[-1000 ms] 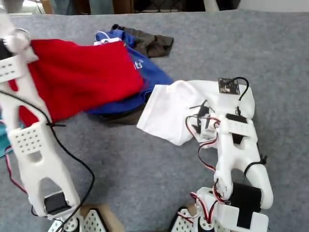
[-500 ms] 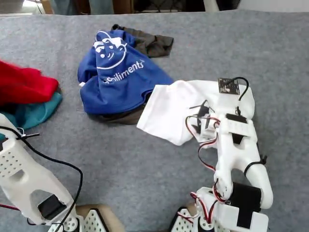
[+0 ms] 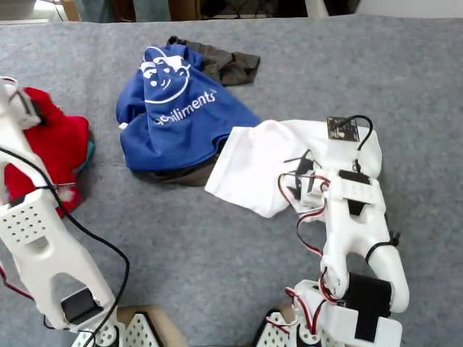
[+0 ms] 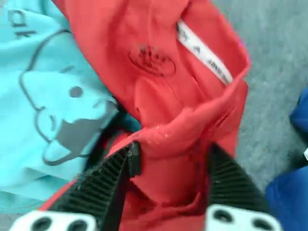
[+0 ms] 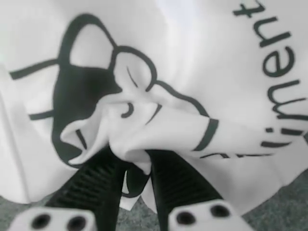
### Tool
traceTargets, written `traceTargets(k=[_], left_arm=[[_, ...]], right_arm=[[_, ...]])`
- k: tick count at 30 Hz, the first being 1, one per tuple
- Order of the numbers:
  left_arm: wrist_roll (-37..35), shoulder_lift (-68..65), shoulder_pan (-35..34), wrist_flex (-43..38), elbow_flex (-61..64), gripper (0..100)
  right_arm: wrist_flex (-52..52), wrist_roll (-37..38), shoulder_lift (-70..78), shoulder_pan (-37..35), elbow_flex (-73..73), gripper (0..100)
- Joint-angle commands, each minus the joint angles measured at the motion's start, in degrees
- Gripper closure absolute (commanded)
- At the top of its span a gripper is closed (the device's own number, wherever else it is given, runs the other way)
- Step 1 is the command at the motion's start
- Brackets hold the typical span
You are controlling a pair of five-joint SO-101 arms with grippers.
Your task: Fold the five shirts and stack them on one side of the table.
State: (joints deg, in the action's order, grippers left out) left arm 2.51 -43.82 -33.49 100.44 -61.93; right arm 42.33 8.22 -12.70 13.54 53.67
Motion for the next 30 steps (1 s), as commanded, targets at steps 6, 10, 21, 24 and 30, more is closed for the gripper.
traceTargets(k=[6,10,21,24,30], left_arm=[[-0.8,5.5,7.0,0.4,0.8,62],[-0.8,5.5,15.3,0.4,0.9,62],[-4.0,-6.1,29.2,0.2,1.5,62],[-5.3,-12.7,29.5,-0.4,1.7,63],[-5.1,-22.2,32.7,0.4,0.7,71]], right_arm=[[-1.4,-0.7,-0.2,-0.4,0.2,98.2],[-1.4,-0.7,-0.2,-0.4,0.2,98.2],[-1.4,-0.7,-0.2,-0.3,0.2,98.2],[-1.4,-0.7,-0.2,-0.3,0.2,98.2],[-1.4,-0.7,-0.2,-0.3,0.2,98.2]])
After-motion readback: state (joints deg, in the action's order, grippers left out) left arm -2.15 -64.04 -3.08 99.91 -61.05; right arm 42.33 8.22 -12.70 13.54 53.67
